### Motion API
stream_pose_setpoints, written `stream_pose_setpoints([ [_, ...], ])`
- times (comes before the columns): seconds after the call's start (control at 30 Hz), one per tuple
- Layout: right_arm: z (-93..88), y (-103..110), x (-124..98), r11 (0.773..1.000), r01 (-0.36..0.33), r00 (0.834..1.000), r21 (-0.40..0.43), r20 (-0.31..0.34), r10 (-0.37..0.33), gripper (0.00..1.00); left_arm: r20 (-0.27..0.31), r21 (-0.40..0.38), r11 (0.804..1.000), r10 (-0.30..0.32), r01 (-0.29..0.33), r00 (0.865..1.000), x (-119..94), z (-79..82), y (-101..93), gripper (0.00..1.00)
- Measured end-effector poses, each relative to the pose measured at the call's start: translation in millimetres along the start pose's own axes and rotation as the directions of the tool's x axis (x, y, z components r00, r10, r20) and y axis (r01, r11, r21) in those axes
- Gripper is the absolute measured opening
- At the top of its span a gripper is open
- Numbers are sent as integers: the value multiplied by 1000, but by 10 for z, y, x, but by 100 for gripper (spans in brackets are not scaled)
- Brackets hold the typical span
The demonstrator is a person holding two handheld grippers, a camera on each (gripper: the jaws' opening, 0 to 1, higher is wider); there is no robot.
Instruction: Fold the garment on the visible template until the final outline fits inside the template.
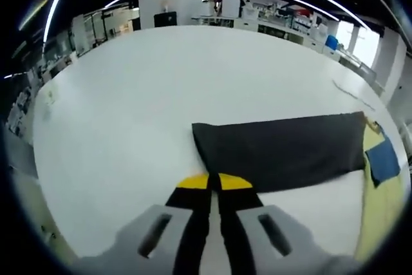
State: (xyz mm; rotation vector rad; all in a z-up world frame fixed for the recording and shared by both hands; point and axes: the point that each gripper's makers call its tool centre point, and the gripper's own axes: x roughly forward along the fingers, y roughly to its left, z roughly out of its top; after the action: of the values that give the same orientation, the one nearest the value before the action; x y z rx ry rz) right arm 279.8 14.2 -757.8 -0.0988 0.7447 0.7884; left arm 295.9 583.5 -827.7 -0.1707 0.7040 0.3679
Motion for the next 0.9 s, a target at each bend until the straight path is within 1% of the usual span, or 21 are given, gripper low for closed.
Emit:
stream_pose_setpoints([
  [0.1, -3, 4, 1, 1000, 1, 1000, -1, -3, -1, 99, 48, 29, 999, 13, -15, 999, 4, 111, 37, 0],
  [0.17, 0, 13, 0, 1000, -1, 1000, -5, -2, 1, 99, 64, 59, 998, 19, -22, 998, -29, 184, 22, 0],
  [0.23, 1, 21, -2, 1000, -5, 1000, -3, 0, 5, 99, 63, 79, 997, 20, -25, 998, 1, 216, 33, 0],
  [0.3, -1, 26, -5, 1000, -5, 1000, -6, 0, 5, 99, 59, 84, 996, 22, -27, 998, -12, 238, 18, 0],
  [0.43, -8, 29, -18, 1000, -3, 1000, -2, 3, 3, 99, 64, 82, 996, 27, -33, 998, 27, 256, 54, 0],
  [0.63, -18, 28, -35, 1000, -3, 1000, 2, 11, 3, 99, 65, 109, 993, 25, -32, 998, 27, 288, 49, 0],
  [0.8, -21, 54, -29, 1000, -12, 1000, -5, 14, 12, 99, 80, 130, 991, 7, -18, 997, -35, 353, -33, 0],
  [0.9, -10, 82, -25, 1000, -17, 1000, -10, 18, 17, 99, 85, 166, 986, -2, -12, 996, -23, 393, -54, 0],
])
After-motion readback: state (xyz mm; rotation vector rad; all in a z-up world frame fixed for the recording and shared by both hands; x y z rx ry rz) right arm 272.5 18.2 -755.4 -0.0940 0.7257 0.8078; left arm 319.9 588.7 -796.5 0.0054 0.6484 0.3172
